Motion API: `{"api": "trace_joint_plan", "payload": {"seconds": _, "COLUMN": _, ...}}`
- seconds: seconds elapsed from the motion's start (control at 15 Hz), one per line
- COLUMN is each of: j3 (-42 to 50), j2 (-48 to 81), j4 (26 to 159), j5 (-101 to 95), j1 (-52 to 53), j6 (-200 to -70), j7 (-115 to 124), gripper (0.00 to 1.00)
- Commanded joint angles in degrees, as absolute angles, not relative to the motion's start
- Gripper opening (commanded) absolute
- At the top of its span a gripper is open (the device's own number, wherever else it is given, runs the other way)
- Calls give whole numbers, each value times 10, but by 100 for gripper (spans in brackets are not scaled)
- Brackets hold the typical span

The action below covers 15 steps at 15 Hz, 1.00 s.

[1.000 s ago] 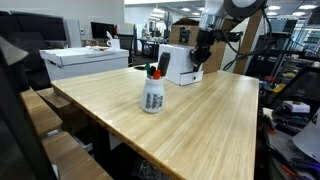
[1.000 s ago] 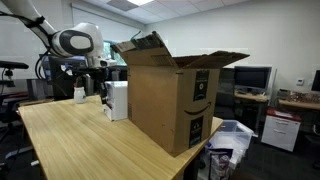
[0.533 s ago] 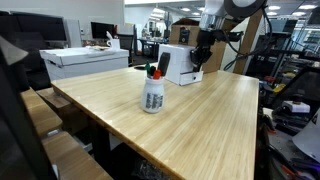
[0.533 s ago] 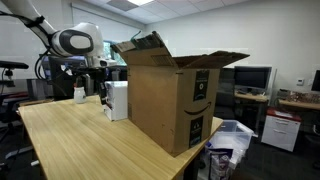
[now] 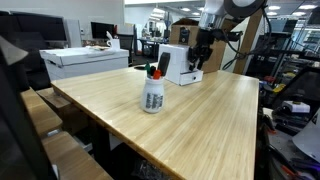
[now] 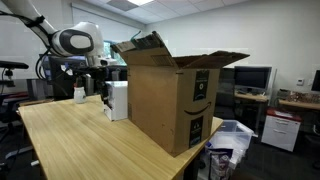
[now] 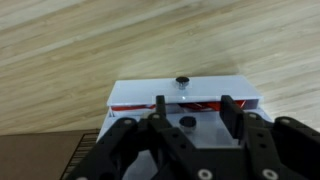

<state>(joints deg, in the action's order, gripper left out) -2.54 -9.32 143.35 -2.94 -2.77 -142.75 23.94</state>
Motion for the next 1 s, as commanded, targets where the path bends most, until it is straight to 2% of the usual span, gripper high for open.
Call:
{"api": "trace_joint_plan", "payload": {"seconds": 0.0, "j3": -23, "j2": -93, "j4": 1433, "j5": -34, "j1": -30, "j6": -1448, "j7": 239, "gripper": 84}}
{"api": "trace_joint_plan", "payload": {"seconds": 0.07, "j3": -22, "j2": -92, "j4": 1432, "j5": -33, "j1": -30, "j6": -1450, "j7": 238, "gripper": 45}}
{"api": "trace_joint_plan", "payload": {"seconds": 0.2, "j3": -22, "j2": -93, "j4": 1432, "j5": -31, "j1": -29, "j6": -1449, "j7": 236, "gripper": 49}}
{"api": "trace_joint_plan", "payload": {"seconds": 0.73, "j3": -23, "j2": -103, "j4": 1438, "j5": -37, "j1": -28, "j6": -1431, "j7": 228, "gripper": 5}}
{"api": "trace_joint_plan", "payload": {"seconds": 0.93, "j3": -24, "j2": -111, "j4": 1441, "j5": -40, "j1": -28, "j6": -1417, "j7": 230, "gripper": 4}}
